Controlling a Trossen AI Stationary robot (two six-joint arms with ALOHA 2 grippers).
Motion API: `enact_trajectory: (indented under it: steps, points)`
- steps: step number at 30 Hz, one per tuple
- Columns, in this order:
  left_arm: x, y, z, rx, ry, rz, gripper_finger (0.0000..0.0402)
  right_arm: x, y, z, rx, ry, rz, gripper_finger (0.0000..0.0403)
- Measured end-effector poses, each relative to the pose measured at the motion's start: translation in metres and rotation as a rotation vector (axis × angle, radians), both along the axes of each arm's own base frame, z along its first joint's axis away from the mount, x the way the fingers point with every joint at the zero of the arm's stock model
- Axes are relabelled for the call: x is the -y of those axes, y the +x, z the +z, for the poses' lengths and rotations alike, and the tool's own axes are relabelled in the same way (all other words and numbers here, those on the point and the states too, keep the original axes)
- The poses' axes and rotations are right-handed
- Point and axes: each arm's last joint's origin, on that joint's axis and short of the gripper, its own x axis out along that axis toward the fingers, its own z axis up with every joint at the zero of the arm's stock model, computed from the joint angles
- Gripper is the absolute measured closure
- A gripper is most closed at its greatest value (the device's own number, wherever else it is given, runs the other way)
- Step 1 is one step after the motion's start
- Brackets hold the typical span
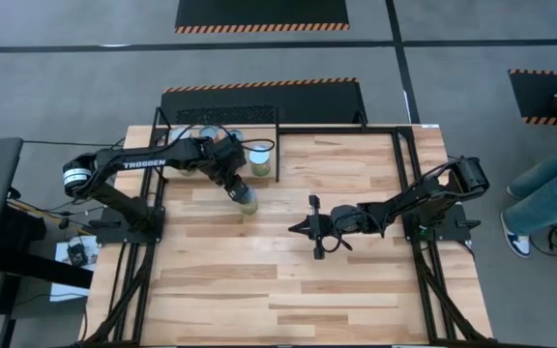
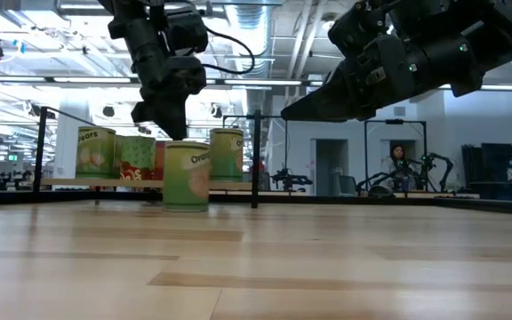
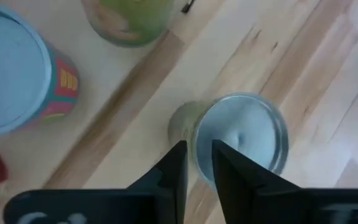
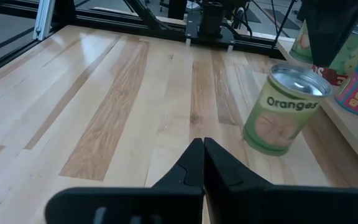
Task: Pick and place cans onto a shelf
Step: Put the large canned oranges on the shelf
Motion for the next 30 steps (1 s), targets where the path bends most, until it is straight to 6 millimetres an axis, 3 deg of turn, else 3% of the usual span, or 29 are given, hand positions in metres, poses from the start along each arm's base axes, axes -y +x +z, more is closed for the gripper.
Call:
enact_trajectory:
  steps: [5, 10, 15, 21, 30]
  points:
    - [0.004, 0.005, 0.029, 0.013, 0.079, -0.143, 0.0333, 0.000, 0.000, 0.000, 0.000, -0.001, 0.000, 0.0389]
    - [0.038, 0.012, 0.055, 0.051, 0.181, -0.437, 0.0343, 0.000, 0.000, 0.000, -0.003, -0.003, 0.001, 0.0386]
    - [0.081, 0.010, 0.044, -0.091, 0.339, -0.663, 0.0371, 0.000, 0.000, -0.001, -0.009, -0.004, 0.001, 0.0389]
    - [0.097, 0.013, 0.035, -0.148, 0.470, -0.563, 0.0394, 0.000, 0.000, -0.001, -0.009, -0.001, 0.000, 0.0387]
    - [0.092, 0.024, 0.023, -0.151, 0.424, -0.588, 0.0312, 0.000, 0.000, 0.000, -0.005, 0.000, 0.000, 0.0388]
